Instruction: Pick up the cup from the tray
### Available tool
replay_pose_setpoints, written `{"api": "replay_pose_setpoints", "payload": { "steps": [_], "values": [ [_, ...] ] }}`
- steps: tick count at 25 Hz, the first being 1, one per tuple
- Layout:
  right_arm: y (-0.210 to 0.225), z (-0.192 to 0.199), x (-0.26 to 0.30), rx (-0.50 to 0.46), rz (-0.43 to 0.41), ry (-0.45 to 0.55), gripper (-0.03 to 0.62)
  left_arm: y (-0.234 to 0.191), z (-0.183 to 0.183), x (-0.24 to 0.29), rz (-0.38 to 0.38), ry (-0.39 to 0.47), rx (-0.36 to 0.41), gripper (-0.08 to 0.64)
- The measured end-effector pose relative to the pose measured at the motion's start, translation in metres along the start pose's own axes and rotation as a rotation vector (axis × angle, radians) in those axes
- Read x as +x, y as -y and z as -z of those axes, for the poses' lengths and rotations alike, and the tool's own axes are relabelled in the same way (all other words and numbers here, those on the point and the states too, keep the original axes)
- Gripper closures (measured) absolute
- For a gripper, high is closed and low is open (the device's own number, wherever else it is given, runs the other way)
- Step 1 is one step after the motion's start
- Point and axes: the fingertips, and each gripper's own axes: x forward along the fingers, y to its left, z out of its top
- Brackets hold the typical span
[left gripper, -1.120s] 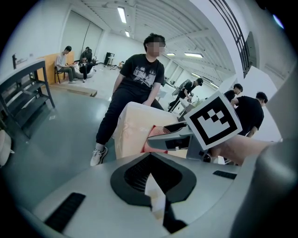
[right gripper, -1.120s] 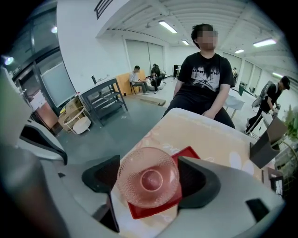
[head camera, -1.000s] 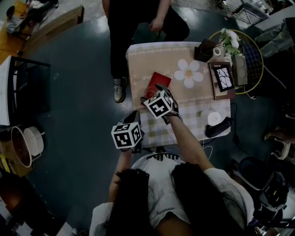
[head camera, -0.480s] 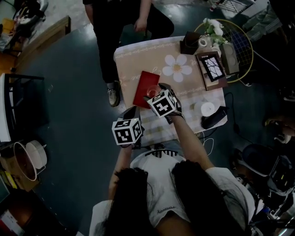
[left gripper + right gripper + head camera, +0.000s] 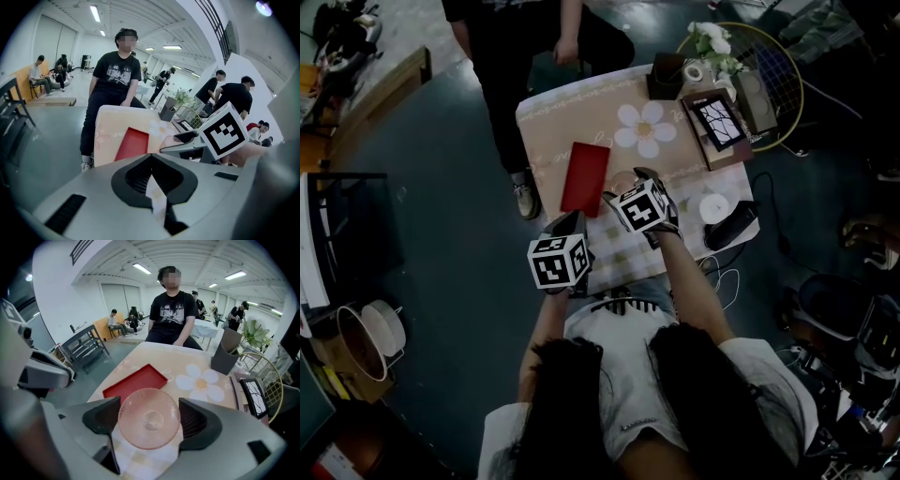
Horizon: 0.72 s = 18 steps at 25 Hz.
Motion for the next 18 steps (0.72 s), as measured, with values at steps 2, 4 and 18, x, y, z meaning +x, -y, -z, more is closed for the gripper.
{"api": "replay_pose_setpoints", "payload": {
  "steps": [2, 4, 18],
  "values": [
    [0.007, 0.006, 0.000, -0.005, 0.018, -0.011, 0.196, 0.003, 0.000, 0.002, 0.003, -0.005, 0.010, 0.556],
    [0.012, 0.011, 0.001, -0.001, 0.029, -0.018, 0.196, 0.005, 0.000, 0.004, 0.004, -0.013, 0.020, 0.557],
    [0.025, 0.027, 0.005, 0.000, 0.034, -0.023, 0.196, -0.004, 0.001, 0.007, -0.006, -0.007, -0.048, 0.557]
  ]
}}
